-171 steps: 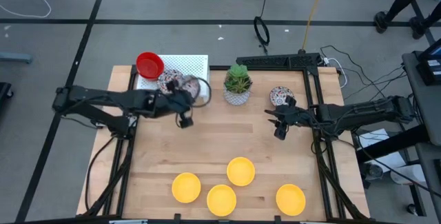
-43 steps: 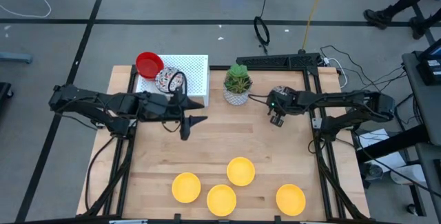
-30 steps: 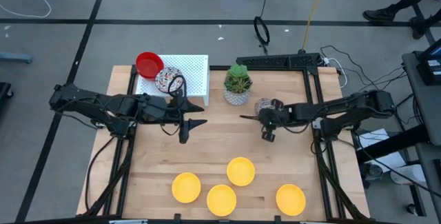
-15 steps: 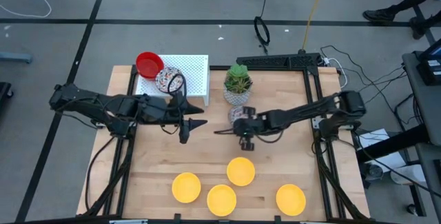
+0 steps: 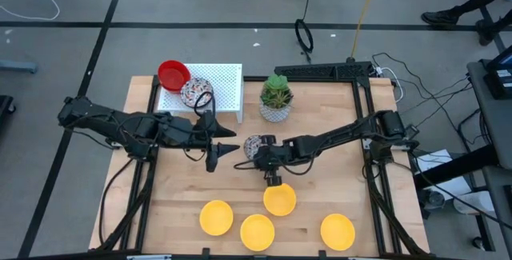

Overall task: Pick & Place Mini bowls
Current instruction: Stack the white patterned bowl on the white patterned bowls on the shelf

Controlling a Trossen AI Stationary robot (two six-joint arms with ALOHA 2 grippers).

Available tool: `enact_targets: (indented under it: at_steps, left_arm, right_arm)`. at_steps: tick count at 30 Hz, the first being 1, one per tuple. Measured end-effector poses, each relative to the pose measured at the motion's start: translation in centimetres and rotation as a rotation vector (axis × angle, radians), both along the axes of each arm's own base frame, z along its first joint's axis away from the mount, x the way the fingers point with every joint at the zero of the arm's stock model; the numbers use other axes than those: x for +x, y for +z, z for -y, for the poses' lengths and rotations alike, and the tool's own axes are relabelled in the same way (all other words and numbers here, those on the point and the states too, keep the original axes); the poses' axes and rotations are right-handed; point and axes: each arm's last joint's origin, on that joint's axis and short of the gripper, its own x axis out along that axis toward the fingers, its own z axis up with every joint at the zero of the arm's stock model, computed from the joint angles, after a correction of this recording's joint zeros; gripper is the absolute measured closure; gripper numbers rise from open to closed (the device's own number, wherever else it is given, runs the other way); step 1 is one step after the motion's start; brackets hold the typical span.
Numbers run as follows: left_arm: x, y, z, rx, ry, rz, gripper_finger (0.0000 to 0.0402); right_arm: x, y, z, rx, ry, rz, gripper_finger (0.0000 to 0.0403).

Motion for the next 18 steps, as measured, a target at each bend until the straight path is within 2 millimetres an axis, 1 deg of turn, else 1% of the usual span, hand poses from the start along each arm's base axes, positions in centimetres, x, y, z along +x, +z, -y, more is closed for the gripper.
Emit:
enact_targets:
  at_steps: [8, 13, 15, 18]
  left_arm:
    - [0.0, 0.0, 0.1, -0.002, -0.005, 0.000, 0.0190]
    - [0.0, 0.0, 0.1, 0.000, -0.005, 0.000, 0.0190]
    - [0.0, 0.0, 0.1, 0.000, -0.005, 0.000, 0.0190]
    - [0.0, 0.0, 0.1, -0.003, -0.004, 0.000, 0.0190]
  right_arm:
    - [0.3, -1.7, 0.0, -0.017, 0.006, -0.048, 0.0394]
    - [0.4, -1.8, 0.0, -0.019, 0.007, -0.045, 0.0393]
    - [0.4, -1.8, 0.0, -0.020, 0.005, -0.036, 0.0384]
    - [0.7, -1.6, 0.0, -0.015, 0.005, -0.011, 0.0358]
